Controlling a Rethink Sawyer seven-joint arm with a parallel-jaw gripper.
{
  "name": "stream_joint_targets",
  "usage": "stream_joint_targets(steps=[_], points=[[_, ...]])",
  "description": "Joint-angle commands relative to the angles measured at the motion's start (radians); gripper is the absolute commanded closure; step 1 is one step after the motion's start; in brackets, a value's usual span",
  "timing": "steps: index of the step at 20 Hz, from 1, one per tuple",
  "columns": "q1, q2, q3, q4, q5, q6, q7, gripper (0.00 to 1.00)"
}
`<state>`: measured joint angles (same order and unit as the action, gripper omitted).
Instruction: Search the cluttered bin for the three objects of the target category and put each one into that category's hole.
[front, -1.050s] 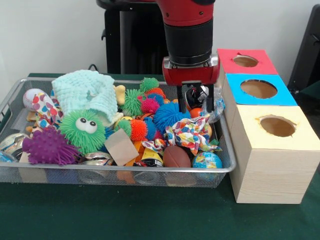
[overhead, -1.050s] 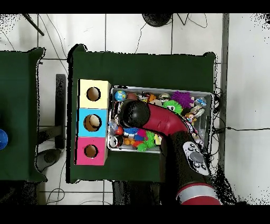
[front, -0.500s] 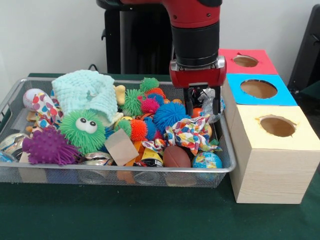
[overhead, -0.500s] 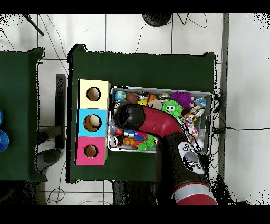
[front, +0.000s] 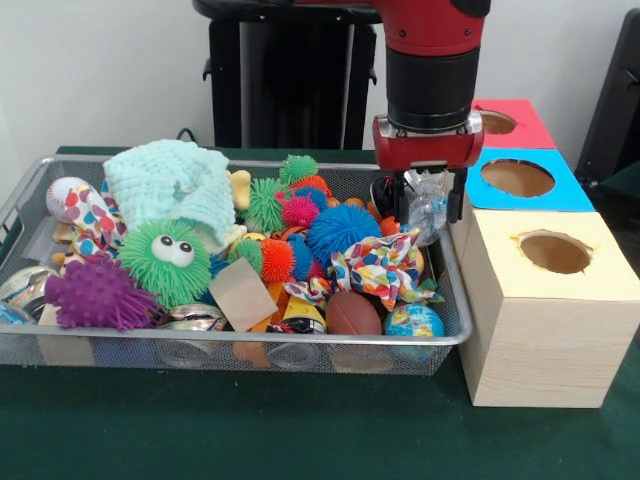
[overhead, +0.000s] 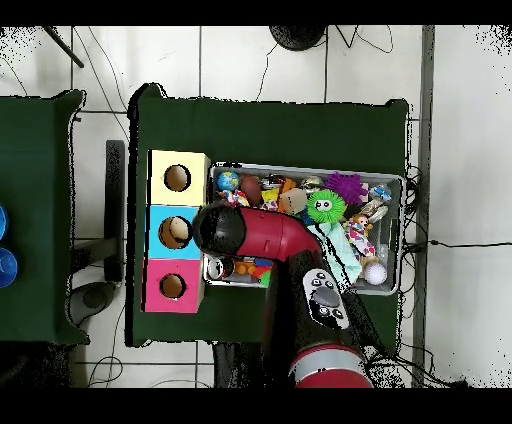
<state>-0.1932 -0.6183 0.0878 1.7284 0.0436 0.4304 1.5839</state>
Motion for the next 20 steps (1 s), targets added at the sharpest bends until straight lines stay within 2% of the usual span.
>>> stream_joint_targets(steps=[1,7,12,16,20], points=[[-0.021,0.090,-0.027,-0.008,-0.061,-0.029,0.107,0.00],[-0.024,0.118,-0.032,-0.010,-0.087,-0.079,0.104,0.00],[-0.021,0.100,-0.045,-0.004,-0.087,-0.169,0.149,0.00],[0.026,0.091,-0.115,-0.025,-0.094,-0.160,0.170,0.00],[0.031,0.081,-0.129,-0.026,-0.089,-0.161,0.155,0.00]])
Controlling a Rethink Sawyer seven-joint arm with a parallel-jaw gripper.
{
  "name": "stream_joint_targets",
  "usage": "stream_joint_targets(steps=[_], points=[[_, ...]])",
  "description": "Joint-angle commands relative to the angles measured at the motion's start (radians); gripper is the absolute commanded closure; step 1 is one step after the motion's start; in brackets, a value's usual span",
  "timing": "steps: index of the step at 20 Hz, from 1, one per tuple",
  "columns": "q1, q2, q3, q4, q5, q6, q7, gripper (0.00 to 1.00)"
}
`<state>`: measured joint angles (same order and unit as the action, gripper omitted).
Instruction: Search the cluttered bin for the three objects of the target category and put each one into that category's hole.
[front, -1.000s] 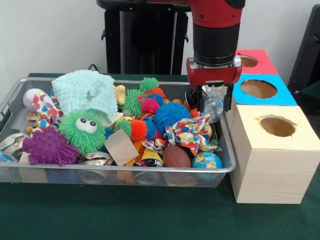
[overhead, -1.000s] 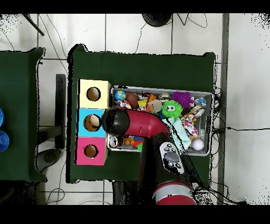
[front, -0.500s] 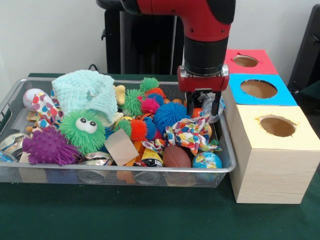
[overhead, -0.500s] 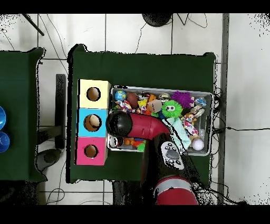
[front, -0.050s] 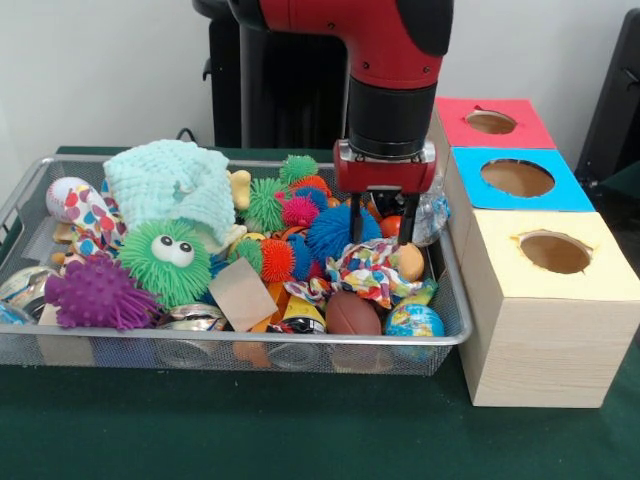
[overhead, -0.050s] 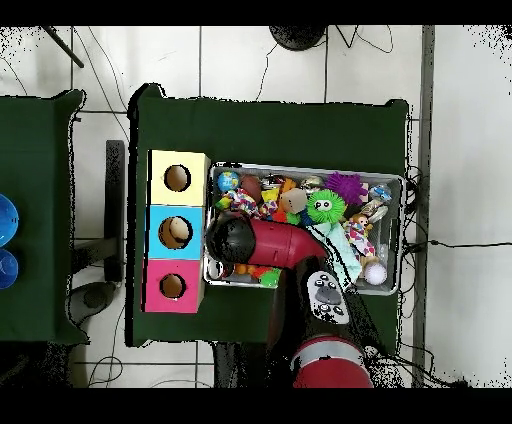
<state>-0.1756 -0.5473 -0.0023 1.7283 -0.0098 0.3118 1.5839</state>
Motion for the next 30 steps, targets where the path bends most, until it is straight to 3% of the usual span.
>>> stream_joint_targets(steps=[1,10,17,22,30], points=[[0.013,0.008,-0.038,-0.023,-0.033,-0.051,0.154,0.00],[-0.019,0.010,0.008,0.034,-0.004,-0.199,0.205,0.00],[-0.017,-0.034,0.021,0.045,0.032,-0.202,0.215,0.00],[-0.054,-0.020,0.080,0.079,0.040,-0.297,0.253,0.00],[-0.032,0.011,0.047,0.048,0.036,-0.247,0.201,0.00]])
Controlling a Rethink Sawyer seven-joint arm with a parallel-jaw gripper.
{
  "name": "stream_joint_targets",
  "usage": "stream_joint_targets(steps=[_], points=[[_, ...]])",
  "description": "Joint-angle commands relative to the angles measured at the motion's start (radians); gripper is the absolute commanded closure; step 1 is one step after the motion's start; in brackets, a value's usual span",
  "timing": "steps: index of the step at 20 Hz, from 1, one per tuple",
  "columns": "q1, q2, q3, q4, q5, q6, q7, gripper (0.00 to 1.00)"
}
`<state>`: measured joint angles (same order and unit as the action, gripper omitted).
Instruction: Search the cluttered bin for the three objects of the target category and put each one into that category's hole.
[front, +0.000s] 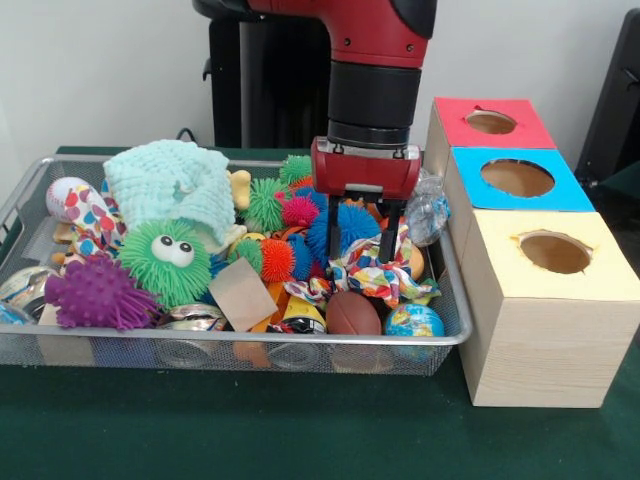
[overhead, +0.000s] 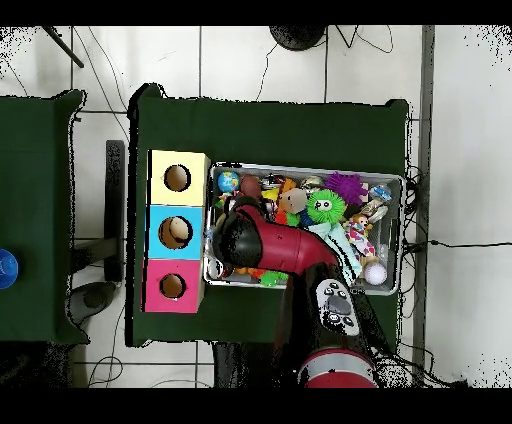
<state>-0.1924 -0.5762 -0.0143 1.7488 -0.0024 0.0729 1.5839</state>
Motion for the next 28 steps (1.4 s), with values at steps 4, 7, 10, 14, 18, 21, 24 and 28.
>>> stream_joint_targets(steps=[4,7,10,14,18,21,24,28], points=[[-0.027,0.056,0.073,0.017,0.012,0.011,0.172,0.00],[-0.034,0.068,0.081,0.015,0.005,0.006,0.165,0.00],[-0.043,0.091,0.092,0.015,-0.001,0.000,0.159,0.00],[-0.062,0.112,0.114,0.019,0.000,0.015,0.153,0.00],[-0.074,0.113,0.134,0.028,0.008,0.049,0.148,0.00],[-0.085,0.121,0.149,0.031,0.007,0.060,0.143,0.00],[-0.107,0.125,0.178,0.030,0.011,0.101,0.127,0.00],[-0.134,0.127,0.219,0.041,0.021,0.160,0.113,0.00]])
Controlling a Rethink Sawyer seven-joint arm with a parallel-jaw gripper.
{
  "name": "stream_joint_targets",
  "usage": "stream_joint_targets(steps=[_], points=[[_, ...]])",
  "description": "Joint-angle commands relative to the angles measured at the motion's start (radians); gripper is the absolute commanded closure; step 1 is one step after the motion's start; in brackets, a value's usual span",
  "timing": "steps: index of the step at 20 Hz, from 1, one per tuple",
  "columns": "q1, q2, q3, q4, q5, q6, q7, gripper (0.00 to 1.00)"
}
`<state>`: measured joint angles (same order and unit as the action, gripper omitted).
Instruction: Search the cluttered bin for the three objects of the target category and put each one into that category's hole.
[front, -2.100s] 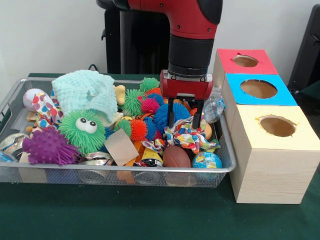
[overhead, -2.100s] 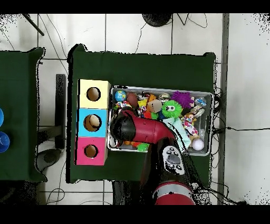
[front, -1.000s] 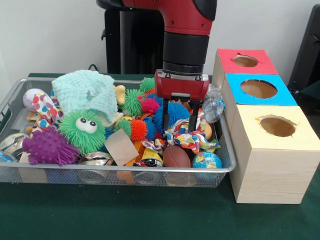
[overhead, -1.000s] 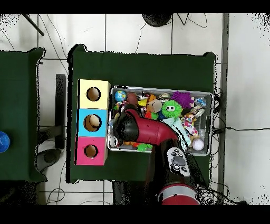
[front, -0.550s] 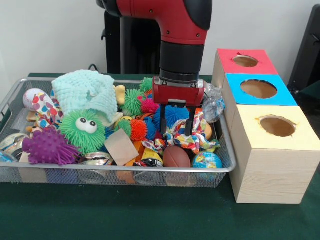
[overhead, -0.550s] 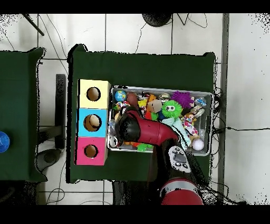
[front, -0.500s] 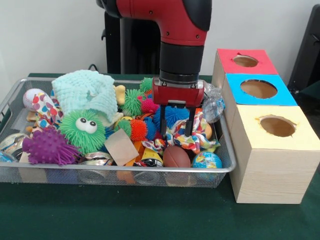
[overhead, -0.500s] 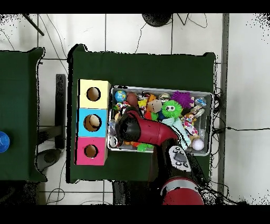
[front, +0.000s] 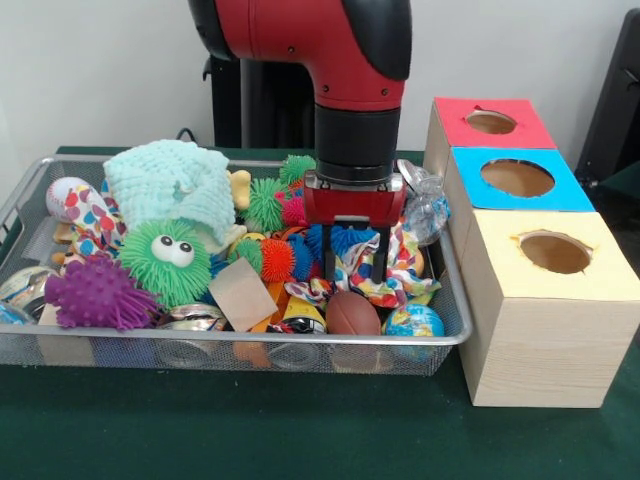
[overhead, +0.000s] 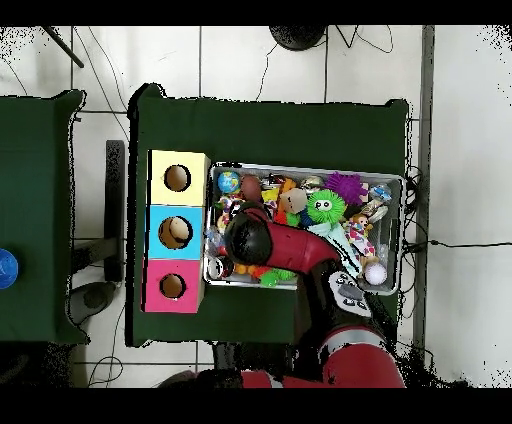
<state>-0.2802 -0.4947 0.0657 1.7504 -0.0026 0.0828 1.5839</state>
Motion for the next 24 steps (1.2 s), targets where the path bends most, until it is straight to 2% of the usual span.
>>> stream_joint_targets(steps=[1,6,18,21,24], points=[[-0.056,0.045,0.154,0.042,0.025,0.173,0.108,0.00],[-0.104,0.036,0.228,0.040,0.042,0.285,0.077,0.00],[-0.136,0.018,0.284,0.025,0.038,0.419,0.059,0.00],[-0.141,0.025,0.290,0.018,0.032,0.423,0.055,0.00],[-0.151,0.051,0.302,0.013,0.023,0.376,0.056,0.00]])
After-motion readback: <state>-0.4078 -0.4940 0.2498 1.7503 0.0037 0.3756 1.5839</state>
